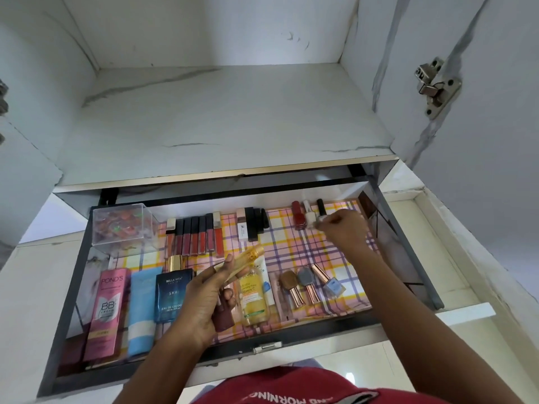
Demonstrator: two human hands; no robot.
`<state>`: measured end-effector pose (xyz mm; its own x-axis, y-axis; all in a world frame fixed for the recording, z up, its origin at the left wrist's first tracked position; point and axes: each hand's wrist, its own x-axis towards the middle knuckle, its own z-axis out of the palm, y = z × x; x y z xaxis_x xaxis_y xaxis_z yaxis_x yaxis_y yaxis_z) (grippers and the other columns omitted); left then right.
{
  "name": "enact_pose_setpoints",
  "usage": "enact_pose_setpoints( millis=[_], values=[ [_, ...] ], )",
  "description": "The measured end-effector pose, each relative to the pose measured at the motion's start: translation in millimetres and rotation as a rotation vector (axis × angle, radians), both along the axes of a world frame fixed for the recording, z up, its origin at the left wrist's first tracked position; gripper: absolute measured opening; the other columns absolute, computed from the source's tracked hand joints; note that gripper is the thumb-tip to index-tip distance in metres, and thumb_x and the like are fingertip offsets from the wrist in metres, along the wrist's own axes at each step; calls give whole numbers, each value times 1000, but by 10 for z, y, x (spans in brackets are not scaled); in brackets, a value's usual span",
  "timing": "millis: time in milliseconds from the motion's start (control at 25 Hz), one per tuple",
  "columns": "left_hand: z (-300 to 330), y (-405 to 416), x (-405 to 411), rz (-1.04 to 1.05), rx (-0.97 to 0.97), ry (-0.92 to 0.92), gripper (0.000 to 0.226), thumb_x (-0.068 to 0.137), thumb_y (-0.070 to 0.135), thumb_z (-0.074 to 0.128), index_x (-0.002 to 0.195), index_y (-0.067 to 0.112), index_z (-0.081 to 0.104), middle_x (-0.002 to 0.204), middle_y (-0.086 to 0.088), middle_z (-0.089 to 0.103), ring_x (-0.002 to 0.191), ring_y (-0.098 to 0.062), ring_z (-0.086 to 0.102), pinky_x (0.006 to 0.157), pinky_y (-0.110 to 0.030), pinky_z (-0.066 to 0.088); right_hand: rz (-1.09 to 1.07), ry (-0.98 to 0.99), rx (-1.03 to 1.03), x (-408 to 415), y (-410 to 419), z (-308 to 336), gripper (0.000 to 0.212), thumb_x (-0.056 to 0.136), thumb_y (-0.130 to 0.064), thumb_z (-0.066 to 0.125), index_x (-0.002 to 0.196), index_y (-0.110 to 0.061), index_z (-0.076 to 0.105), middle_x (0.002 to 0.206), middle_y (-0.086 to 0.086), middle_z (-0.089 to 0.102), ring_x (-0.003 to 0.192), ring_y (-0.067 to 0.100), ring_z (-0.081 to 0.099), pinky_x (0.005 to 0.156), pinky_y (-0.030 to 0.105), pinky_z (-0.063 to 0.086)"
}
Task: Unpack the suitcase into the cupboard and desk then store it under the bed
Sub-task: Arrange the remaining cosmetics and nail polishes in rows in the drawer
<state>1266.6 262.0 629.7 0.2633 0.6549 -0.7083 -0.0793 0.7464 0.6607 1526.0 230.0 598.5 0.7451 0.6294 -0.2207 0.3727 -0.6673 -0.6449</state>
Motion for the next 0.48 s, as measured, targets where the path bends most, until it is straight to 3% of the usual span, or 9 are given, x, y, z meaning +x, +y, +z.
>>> enact_pose_setpoints(
  millis=[120,200,400,480],
  values=[
    [-15,-27,-43,-47,-31,46,11,87,13,63,96,7,63,45,3,59,33,-4,39,35,-13,38,612,-6,-354,-483,-62,99,33,71,-26,80,97,-14,64,94,-3,60,91,14,57,78,26,45],
    [-8,-42,-51,-90,-42,47,11,86,12,63,96,7,64,47,1,61,34,-4,39,35,-13,38,789,-119,-510,-688,-55,21,44,72,-22,78,112,-16,60,113,1,56,104,19,54,79,28,43],
    [-47,-7,-82,-162,-8,66,19,82,15,68,98,6,64,78,-13,70,35,-5,41,36,-15,39,713,-275,-639,-509,-53,-97,41,76,-14,73,113,-14,56,115,6,56,104,23,56,84,34,51],
    [-41,-4,-73,-202,22,73,18,82,16,69,96,7,64,75,-11,72,36,-5,42,37,-15,40,617,-335,-627,-376,-94,-67,32,83,-14,65,113,-14,55,116,7,56,103,23,56,83,33,49]
  ],
)
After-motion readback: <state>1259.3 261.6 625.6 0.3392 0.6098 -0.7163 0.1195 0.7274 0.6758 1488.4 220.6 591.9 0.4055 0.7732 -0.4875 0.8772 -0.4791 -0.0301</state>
